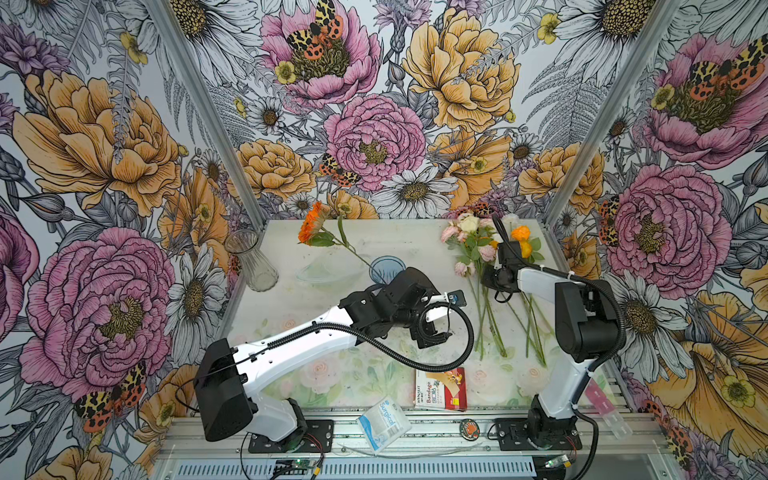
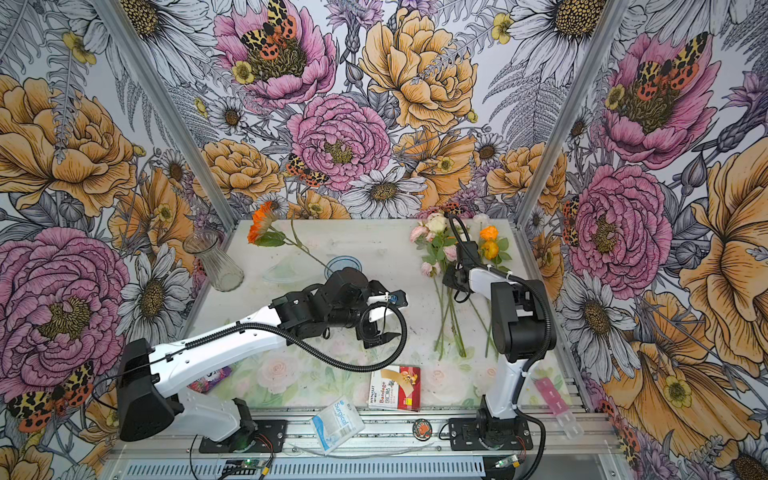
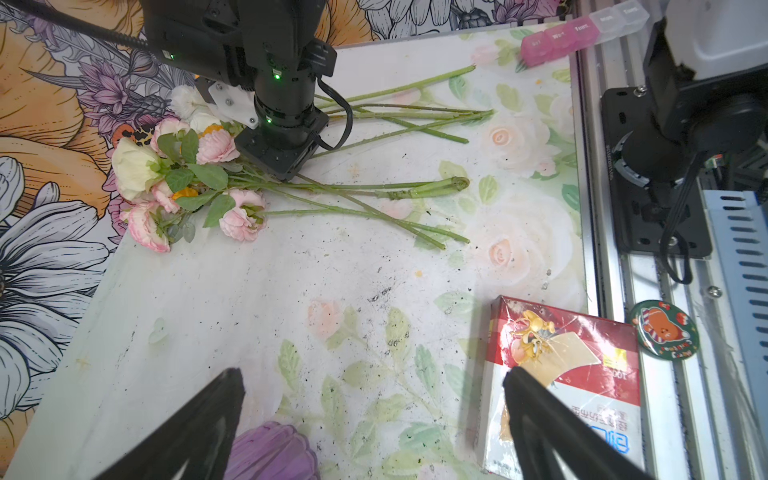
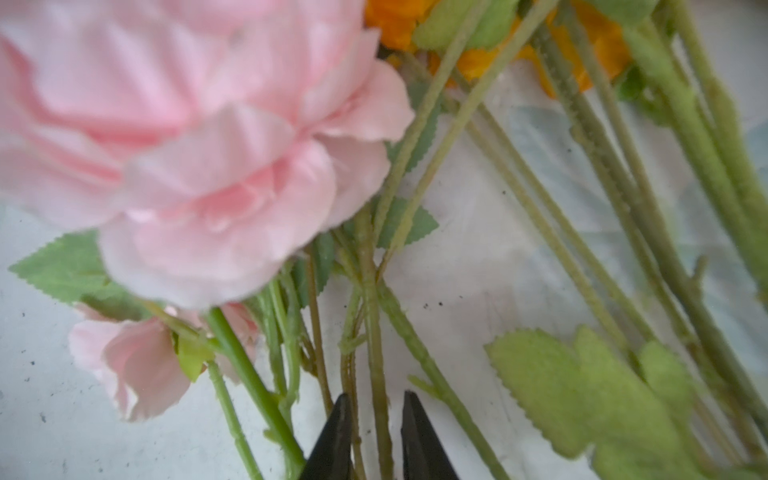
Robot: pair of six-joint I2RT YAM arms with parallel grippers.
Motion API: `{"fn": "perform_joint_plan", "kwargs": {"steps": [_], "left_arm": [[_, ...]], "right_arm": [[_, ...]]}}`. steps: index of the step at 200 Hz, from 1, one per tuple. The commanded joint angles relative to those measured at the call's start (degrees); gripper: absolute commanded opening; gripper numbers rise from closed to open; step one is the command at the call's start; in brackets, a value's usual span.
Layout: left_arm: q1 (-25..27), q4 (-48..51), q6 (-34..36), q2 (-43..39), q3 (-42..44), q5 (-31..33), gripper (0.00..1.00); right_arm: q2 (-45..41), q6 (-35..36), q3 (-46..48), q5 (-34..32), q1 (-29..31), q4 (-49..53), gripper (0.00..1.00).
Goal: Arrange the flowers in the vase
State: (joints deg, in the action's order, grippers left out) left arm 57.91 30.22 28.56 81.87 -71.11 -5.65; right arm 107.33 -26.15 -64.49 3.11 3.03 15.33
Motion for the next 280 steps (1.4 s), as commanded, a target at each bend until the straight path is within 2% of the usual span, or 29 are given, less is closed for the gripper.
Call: {"fn": "perform_joint_plan", "kwargs": {"steps": [1, 27, 59, 78, 129, 194, 231, 280], "left_arm": [[0.8, 0.47, 1.06, -0.22, 0.25, 2.18, 0.99], [1.48, 0.74, 1.59, 0.05, 0.29, 3.29, 0.99], [1.79, 1.16, 1.84, 0.48, 0.13, 3.96, 0.99], [1.94, 1.25, 2.02, 0.58, 0.18, 4.39, 0.99], [2.32, 1.46, 2.03, 0.97, 0.0, 4.71, 0.99], [2.9, 1.83, 2.51, 0.76, 0.0, 5.91, 0.99], [2.91, 1.8, 2.65, 0.75, 0.07, 6.25, 0.99], [2.91, 1.8, 2.66, 0.16, -0.06, 6.96, 0.99]], "right_arm": [[1.76, -0.71, -2.48, -0.04, -0.14, 2.07, 0.21], [2.72, -0.49, -3.71, 0.05, -0.22, 3.34, 0.17], [2.4, -0.48, -3.45, 0.01, -0.13, 3.28, 0.03], [1.63, -0.16, -2.9, -0.53, -0.01, 3.32, 0.0], [-6.63, 1.89, -0.55, -4.21, 0.43, 6.7, 0.0], [-13.55, 8.38, -4.68, -18.15, 1.27, 19.74, 0.0], [-18.33, 9.21, -5.18, -16.47, 1.84, 20.6, 0.0], [-27.42, 10.99, -7.33, -21.22, 5.33, 20.44, 0.0]]}}
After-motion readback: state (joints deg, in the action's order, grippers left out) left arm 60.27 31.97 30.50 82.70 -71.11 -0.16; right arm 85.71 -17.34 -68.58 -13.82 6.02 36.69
